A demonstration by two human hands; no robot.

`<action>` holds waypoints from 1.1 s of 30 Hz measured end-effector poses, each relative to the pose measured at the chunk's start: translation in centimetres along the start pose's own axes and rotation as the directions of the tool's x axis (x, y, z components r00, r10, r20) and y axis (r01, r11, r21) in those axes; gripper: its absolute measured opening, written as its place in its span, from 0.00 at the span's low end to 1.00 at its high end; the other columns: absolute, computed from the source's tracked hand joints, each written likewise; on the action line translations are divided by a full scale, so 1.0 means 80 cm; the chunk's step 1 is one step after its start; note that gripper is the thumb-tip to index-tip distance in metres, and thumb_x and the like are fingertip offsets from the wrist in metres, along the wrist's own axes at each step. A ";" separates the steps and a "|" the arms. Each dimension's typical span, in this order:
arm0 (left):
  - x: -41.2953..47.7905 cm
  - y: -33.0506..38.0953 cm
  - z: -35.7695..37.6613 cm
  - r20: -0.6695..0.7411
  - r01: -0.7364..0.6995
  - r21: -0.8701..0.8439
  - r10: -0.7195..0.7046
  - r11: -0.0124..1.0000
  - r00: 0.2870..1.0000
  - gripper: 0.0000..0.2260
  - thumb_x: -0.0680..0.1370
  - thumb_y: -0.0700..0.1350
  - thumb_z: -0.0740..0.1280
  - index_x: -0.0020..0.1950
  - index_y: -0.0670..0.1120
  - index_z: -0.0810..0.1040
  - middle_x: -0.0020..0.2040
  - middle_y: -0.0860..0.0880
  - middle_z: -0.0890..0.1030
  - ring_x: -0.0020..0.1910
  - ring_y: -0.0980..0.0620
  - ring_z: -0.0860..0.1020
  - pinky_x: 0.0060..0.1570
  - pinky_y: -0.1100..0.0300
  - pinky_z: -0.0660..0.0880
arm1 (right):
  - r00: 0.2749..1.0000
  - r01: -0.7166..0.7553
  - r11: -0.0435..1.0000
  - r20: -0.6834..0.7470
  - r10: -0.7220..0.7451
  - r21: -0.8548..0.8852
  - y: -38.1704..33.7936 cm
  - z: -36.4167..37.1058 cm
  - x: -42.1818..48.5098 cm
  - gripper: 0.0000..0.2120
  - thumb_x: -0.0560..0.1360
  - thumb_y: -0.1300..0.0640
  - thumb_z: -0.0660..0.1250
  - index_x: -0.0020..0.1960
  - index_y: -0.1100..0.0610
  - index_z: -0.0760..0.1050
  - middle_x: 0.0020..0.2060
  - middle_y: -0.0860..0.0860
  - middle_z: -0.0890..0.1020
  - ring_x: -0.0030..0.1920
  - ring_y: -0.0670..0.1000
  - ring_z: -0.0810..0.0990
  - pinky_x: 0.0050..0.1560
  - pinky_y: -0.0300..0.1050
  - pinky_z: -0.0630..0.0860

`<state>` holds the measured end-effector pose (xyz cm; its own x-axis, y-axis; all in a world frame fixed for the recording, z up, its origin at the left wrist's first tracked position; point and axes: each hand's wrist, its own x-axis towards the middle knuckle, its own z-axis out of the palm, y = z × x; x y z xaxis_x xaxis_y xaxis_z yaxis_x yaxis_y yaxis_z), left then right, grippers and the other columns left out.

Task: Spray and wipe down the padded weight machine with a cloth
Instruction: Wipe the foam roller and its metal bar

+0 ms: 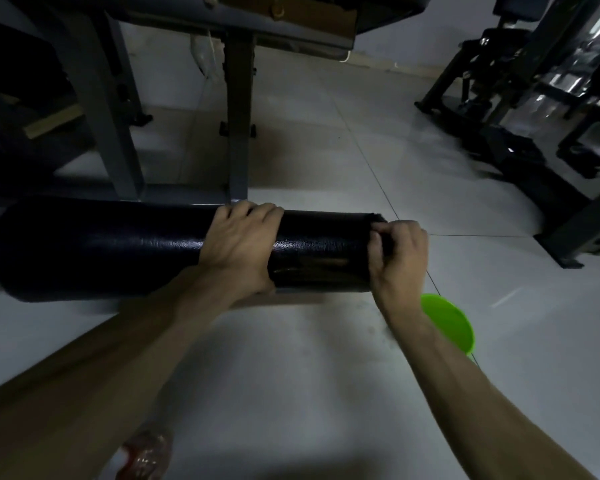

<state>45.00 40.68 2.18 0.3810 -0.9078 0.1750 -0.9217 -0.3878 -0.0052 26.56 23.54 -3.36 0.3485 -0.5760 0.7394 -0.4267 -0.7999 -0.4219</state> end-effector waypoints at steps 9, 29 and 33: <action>0.000 -0.003 -0.004 0.025 0.018 -0.049 -0.016 0.999 1.000 0.55 0.54 0.61 0.81 0.77 0.51 0.63 0.73 0.53 0.71 0.69 0.48 0.68 0.66 0.52 0.65 | 0.955 0.240 0.967 0.158 -0.252 0.090 -0.062 0.039 -0.001 0.06 0.80 0.59 0.67 0.52 0.61 0.80 0.48 0.57 0.80 0.48 0.60 0.76 0.53 0.54 0.72; -0.009 -0.024 -0.005 -0.011 0.047 -0.107 -0.048 0.993 0.999 0.63 0.54 0.72 0.79 0.82 0.49 0.56 0.82 0.48 0.59 0.81 0.46 0.55 0.77 0.49 0.55 | 0.995 0.082 0.996 0.063 -0.080 -0.034 -0.016 0.005 -0.015 0.06 0.78 0.58 0.64 0.52 0.59 0.77 0.49 0.57 0.79 0.48 0.62 0.75 0.49 0.61 0.73; -0.046 -0.053 0.013 -0.273 0.109 -0.154 -0.149 0.982 0.950 0.58 0.54 0.70 0.80 0.78 0.45 0.67 0.80 0.42 0.63 0.80 0.40 0.59 0.78 0.41 0.55 | 0.962 0.230 0.972 0.142 -0.234 0.048 -0.104 0.055 -0.020 0.06 0.78 0.58 0.66 0.51 0.60 0.78 0.49 0.58 0.79 0.47 0.61 0.74 0.48 0.58 0.71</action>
<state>47.56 45.47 0.54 0.4792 -0.7615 0.4363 -0.8746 -0.4557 0.1654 33.26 30.39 -3.33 0.5534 -0.3903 0.7358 -0.2945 -0.9180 -0.2655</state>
